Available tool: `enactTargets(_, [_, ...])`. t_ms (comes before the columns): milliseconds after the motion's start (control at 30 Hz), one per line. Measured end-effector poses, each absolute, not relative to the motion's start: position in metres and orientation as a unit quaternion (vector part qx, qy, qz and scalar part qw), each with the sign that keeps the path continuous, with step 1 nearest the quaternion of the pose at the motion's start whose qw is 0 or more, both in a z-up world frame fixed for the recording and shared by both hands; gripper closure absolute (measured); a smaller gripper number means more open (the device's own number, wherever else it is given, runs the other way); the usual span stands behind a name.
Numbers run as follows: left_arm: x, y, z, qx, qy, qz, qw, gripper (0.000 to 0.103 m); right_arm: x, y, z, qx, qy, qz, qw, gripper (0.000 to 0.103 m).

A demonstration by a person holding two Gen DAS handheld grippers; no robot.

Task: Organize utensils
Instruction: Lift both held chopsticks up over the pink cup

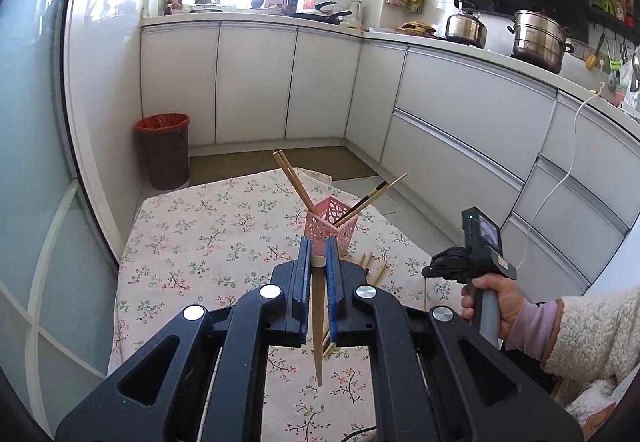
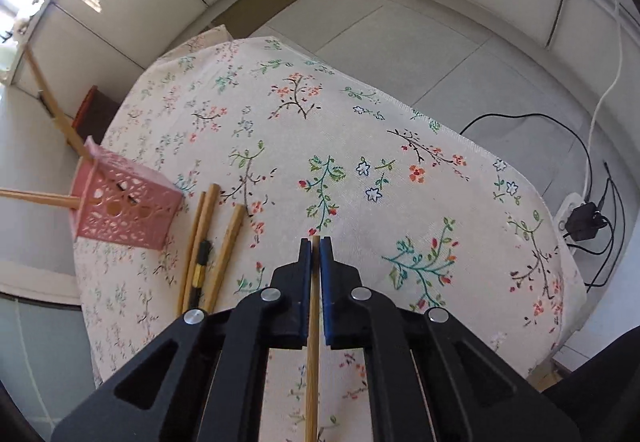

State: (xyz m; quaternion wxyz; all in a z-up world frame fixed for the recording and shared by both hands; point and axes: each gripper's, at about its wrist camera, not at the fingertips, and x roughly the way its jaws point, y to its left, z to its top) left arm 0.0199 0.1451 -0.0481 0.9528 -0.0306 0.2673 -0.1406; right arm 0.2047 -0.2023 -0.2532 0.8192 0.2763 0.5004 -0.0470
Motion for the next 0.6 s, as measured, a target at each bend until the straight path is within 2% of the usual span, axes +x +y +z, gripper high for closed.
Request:
enactTargets(367, [0.035, 0.122, -0.012, -0.045, 0.258, -0.126, 0.957, 0.097, 0.137, -0.19, -0.115, 0.219, 0.39, 0.064, 0.892, 0.098])
enactTargets(600, [0.054, 0.113, 0.021, -0.047, 0.244, -0.122, 0.961, 0.097, 0.121, -0.182, -0.023, 0.207, 0.319, 0.117, 0.918, 0.098])
